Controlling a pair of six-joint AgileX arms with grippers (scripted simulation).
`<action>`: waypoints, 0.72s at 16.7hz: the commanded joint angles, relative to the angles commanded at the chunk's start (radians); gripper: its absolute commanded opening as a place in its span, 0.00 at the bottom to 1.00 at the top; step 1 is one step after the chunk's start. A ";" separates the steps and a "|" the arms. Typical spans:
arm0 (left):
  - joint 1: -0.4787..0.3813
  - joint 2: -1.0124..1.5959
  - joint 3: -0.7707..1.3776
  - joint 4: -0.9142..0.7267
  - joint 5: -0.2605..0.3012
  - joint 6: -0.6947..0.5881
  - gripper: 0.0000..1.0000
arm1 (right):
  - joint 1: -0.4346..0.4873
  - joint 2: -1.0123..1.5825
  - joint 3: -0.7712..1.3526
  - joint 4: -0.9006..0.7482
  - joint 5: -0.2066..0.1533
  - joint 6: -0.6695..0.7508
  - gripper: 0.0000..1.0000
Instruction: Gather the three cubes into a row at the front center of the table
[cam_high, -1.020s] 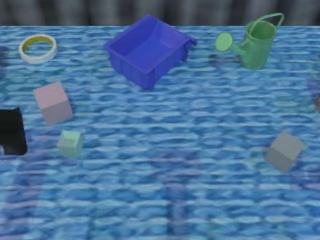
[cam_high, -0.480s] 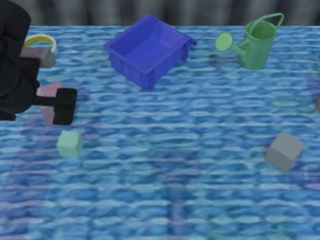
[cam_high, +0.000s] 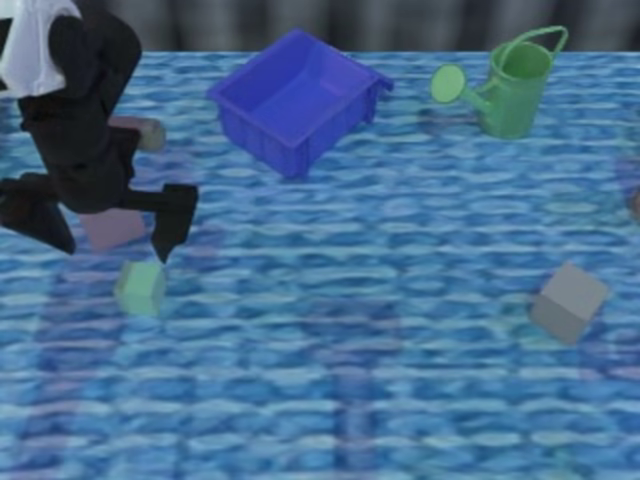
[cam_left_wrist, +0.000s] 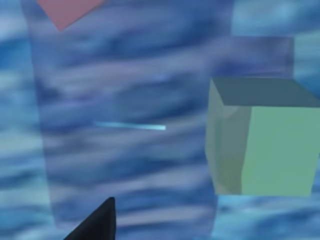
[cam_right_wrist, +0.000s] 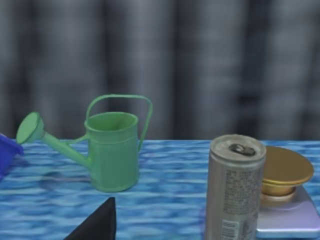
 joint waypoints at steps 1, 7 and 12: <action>-0.001 0.006 0.006 -0.003 0.000 0.000 1.00 | 0.000 0.000 0.000 0.000 0.000 0.000 1.00; 0.003 0.012 -0.007 0.015 0.000 0.002 1.00 | 0.000 0.000 0.000 0.000 0.000 0.000 1.00; 0.001 0.102 -0.096 0.202 0.001 0.003 1.00 | 0.000 0.000 0.000 0.000 0.000 0.000 1.00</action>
